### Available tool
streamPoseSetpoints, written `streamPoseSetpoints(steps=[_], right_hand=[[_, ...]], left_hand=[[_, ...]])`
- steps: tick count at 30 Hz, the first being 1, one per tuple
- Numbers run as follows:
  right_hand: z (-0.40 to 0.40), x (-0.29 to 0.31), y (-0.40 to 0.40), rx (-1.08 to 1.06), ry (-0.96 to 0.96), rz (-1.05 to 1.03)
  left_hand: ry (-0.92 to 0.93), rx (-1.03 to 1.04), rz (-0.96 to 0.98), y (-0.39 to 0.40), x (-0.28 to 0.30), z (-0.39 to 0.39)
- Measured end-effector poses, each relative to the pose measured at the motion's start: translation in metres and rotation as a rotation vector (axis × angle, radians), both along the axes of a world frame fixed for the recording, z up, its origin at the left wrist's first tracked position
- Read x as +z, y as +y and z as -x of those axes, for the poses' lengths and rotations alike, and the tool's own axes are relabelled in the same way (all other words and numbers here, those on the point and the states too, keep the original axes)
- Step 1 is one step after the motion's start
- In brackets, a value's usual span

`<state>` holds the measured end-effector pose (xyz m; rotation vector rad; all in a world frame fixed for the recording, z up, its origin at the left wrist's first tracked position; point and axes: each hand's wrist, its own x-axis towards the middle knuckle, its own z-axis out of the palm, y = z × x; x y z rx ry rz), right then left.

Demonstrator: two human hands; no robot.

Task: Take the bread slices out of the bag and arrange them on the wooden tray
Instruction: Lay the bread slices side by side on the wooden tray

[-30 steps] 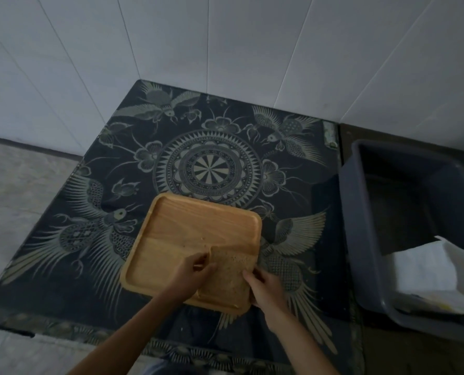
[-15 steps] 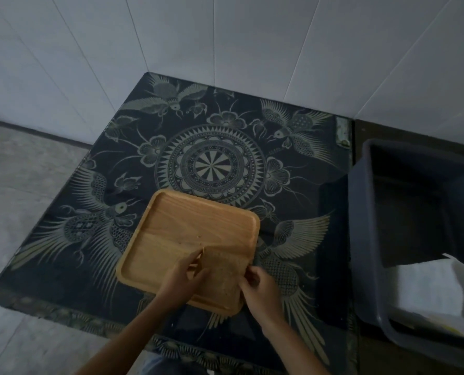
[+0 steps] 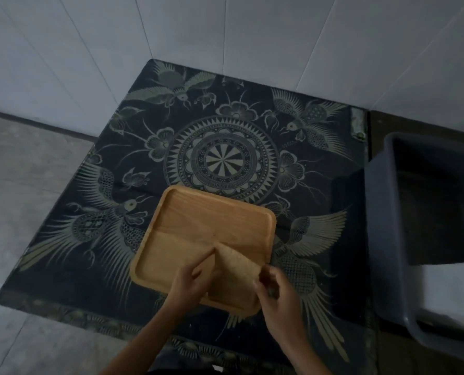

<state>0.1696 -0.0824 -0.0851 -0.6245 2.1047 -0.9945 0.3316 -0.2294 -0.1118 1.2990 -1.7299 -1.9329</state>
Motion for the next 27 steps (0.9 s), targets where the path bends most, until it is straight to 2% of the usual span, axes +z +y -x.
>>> streamPoseSetpoints(steps=[5,10,20,27], right_hand=[[-0.026,0.013,-0.011,-0.182,-0.095,0.047],[-0.055,0.020,-0.041,-0.343,-0.191,0.092],[-0.096,0.010,-0.115,-0.337,-0.165,0.071],[-0.114,-0.013,-0.145,-0.277,-0.110,-0.056]], left_hand=[[0.159,-0.076,-0.016,-0.030,0.009,-0.011],[0.141,-0.119,0.012,-0.070,0.020,-0.030],[-0.024,-0.103,0.118,-0.138,0.014,-0.082],[-0.199,-0.120,0.112,-0.150,-0.005,-0.101]])
